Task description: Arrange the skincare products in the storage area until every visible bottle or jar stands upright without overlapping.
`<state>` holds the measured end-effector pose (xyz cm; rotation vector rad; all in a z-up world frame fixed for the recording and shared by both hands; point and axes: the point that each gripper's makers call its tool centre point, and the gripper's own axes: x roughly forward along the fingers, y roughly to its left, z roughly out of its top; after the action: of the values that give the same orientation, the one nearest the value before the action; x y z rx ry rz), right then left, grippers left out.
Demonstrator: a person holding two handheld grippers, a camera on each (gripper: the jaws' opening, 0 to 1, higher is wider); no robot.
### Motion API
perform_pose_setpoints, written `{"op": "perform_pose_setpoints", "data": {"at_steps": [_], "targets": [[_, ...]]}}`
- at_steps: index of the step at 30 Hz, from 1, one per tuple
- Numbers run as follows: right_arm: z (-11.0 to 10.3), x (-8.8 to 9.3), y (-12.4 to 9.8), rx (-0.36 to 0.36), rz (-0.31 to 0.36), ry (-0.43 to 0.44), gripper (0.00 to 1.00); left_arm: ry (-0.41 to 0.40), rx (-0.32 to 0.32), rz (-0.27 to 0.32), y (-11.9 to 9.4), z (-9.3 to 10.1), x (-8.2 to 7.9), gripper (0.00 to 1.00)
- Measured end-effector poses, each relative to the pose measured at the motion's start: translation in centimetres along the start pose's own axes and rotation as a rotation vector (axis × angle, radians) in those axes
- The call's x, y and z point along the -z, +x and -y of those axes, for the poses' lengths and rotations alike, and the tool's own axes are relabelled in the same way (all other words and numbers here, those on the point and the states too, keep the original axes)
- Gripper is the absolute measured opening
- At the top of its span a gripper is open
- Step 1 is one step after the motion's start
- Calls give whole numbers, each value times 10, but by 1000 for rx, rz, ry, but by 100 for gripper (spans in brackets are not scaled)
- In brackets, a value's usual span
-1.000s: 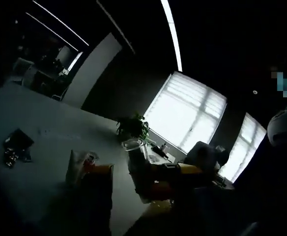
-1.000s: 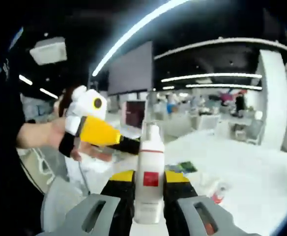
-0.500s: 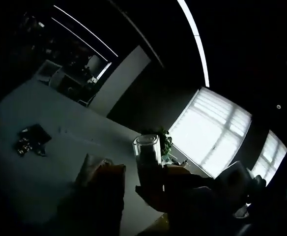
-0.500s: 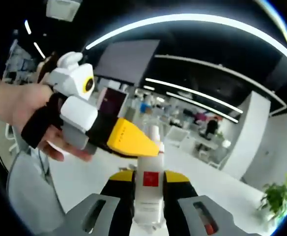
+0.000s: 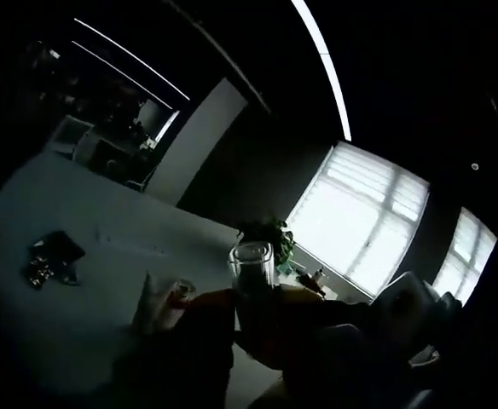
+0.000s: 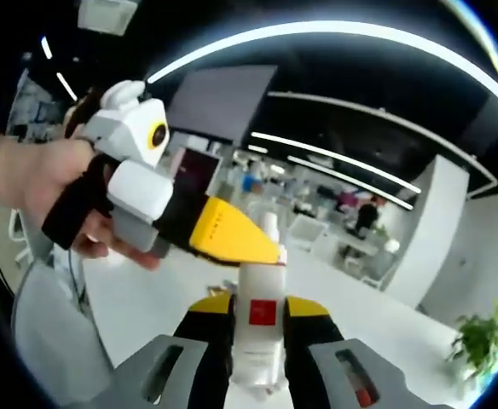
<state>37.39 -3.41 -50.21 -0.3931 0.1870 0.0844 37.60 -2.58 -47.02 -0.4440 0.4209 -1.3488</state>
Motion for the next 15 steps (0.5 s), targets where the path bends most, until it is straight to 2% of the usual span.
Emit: {"op": "perform_pose_setpoints", "data": {"at_steps": [6, 12, 15], "targets": [[-2, 3, 1, -3, -8, -6, 15, 57, 4, -37, 1, -4, 1, 18], [-7, 13, 2, -32, -43, -12, 15, 183, 17, -115, 3, -7, 9, 18], [-11, 17, 1, -51, -49, 15, 15, 232, 29, -139, 2, -10, 10, 18]]}}
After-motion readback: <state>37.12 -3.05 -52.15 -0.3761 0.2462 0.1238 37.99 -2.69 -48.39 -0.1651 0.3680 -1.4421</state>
